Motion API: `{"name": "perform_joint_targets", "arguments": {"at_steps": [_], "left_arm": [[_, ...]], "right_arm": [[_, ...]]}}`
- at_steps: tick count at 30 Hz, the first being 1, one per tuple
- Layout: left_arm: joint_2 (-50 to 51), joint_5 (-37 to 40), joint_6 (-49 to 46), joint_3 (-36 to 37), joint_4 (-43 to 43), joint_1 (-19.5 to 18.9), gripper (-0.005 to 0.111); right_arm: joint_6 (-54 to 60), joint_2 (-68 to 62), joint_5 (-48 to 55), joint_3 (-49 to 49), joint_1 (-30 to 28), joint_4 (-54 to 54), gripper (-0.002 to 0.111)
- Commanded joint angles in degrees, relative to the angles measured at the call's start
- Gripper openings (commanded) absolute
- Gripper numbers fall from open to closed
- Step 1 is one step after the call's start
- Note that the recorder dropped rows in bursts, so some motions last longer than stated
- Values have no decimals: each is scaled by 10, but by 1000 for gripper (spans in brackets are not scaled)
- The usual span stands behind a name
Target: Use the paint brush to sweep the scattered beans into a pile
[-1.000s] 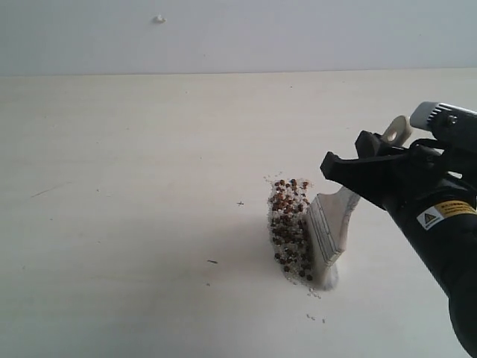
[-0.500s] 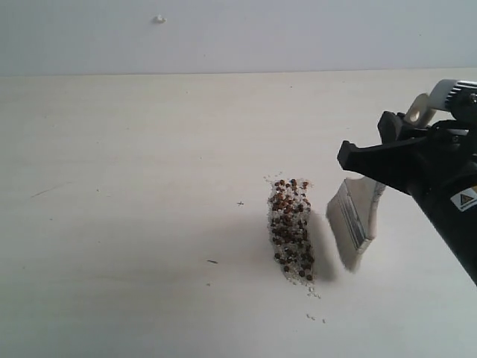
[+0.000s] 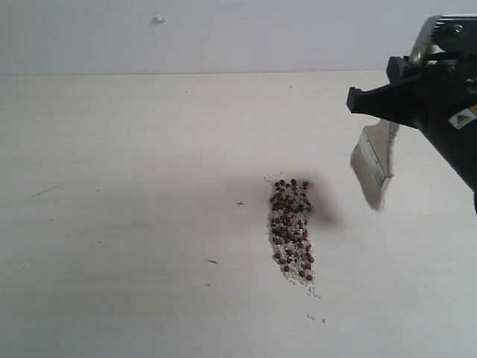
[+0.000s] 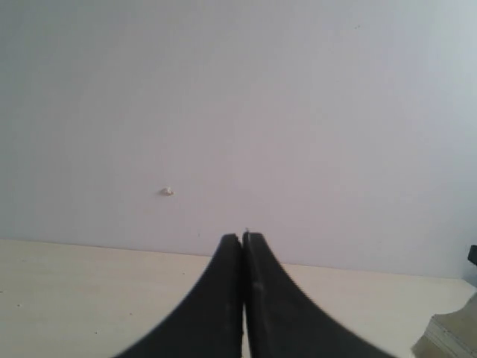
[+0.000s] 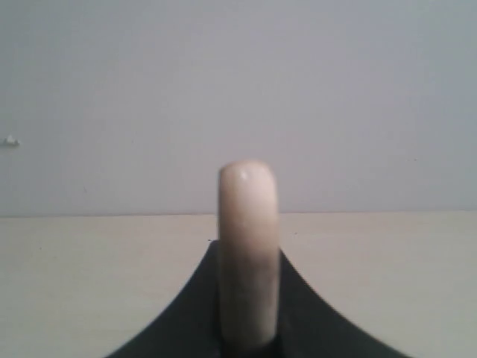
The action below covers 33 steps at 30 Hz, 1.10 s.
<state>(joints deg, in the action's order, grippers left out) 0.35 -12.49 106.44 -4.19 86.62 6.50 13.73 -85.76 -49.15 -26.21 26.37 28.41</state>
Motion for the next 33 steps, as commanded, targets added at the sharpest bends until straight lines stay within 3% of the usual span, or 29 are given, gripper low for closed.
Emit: {"name": "perform_joint_targets", "arguments": {"at_steps": [1, 6, 11, 19, 33], "left_arm": [[-4, 2, 1, 3, 2, 0, 0], [-4, 2, 1, 3, 2, 0, 0], [-4, 2, 1, 3, 2, 0, 0], [-4, -1, 2, 3, 2, 0, 0], [-4, -1, 2, 3, 2, 0, 0]], "right_arm": [[0, -74, -2, -54, -13, -58, 0], [-88, -178, -119, -59, -13, -121, 0], [-200, -216, -127, -62, -13, -169, 0], [-281, -221, -122, -62, -11, -213, 0], [-220, -151, -105, -61, -11, -206, 0]]}}
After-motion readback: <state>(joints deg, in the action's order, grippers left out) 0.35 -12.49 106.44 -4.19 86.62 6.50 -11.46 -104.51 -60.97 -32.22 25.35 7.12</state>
